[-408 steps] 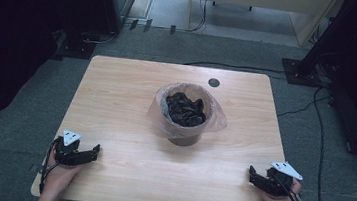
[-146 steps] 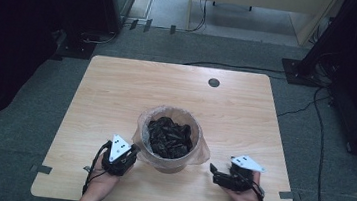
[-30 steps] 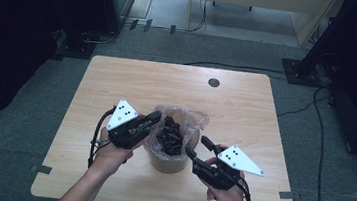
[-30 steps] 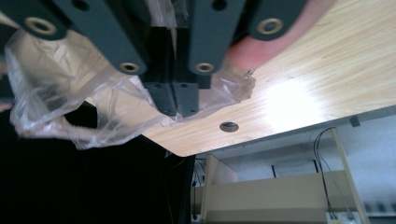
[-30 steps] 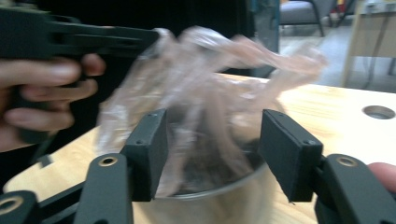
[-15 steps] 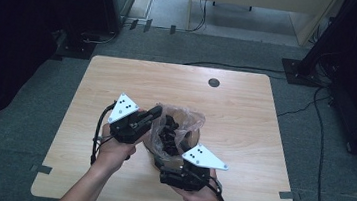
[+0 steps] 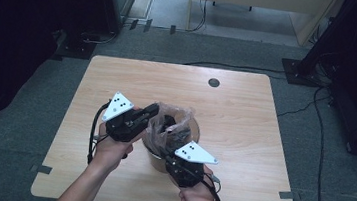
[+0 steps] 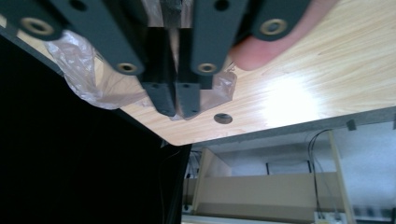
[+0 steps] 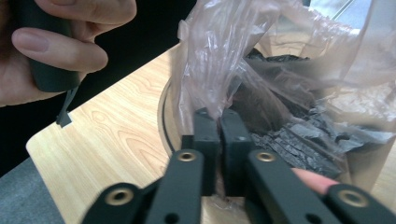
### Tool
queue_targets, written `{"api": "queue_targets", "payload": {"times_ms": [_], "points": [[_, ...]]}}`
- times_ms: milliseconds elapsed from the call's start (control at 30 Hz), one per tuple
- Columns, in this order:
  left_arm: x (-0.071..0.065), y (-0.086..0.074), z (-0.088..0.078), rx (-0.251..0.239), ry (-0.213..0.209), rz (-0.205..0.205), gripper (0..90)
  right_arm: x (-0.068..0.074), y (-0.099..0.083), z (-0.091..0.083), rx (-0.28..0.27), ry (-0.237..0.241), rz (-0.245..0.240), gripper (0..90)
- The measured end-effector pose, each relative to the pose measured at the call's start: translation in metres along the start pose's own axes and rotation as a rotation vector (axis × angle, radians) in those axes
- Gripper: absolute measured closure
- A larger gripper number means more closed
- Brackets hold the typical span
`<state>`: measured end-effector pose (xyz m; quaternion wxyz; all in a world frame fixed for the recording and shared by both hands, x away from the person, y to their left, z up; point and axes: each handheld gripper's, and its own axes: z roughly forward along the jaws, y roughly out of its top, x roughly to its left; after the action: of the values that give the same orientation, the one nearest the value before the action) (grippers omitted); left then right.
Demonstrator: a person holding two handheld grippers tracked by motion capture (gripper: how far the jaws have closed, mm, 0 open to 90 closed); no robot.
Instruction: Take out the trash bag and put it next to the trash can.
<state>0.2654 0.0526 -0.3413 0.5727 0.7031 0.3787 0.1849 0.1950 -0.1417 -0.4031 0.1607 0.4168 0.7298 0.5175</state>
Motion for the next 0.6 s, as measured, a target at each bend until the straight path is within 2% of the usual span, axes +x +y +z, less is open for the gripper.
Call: {"api": "queue_targets", "payload": {"times_ms": [67, 133, 233, 333, 467, 600], "points": [[0.001, -0.001, -0.002, -0.009, -0.005, 0.004, 68.8, -0.001, 0.000, -0.001, -0.015, -0.005, -0.006, 90.0], [0.005, -0.002, -0.003, -0.015, 0.001, -0.018, 55.5, -0.003, 0.001, -0.003, -0.033, -0.011, -0.010, 90.0], [0.012, -0.004, -0.007, -0.031, 0.002, -0.056, 41.2, -0.004, 0.003, -0.005, -0.056, -0.029, -0.017, 90.0], [0.017, -0.007, -0.014, -0.064, -0.001, -0.068, 28.9, -0.006, 0.005, -0.007, -0.080, -0.054, -0.018, 90.0], [0.028, -0.014, -0.023, -0.075, 0.019, -0.091, 19.4, -0.009, 0.008, -0.010, -0.115, -0.080, -0.022, 90.0], [0.040, -0.029, -0.030, -0.053, 0.075, -0.091, 18.0, -0.012, 0.011, -0.014, -0.152, -0.092, -0.024, 90.0]]}}
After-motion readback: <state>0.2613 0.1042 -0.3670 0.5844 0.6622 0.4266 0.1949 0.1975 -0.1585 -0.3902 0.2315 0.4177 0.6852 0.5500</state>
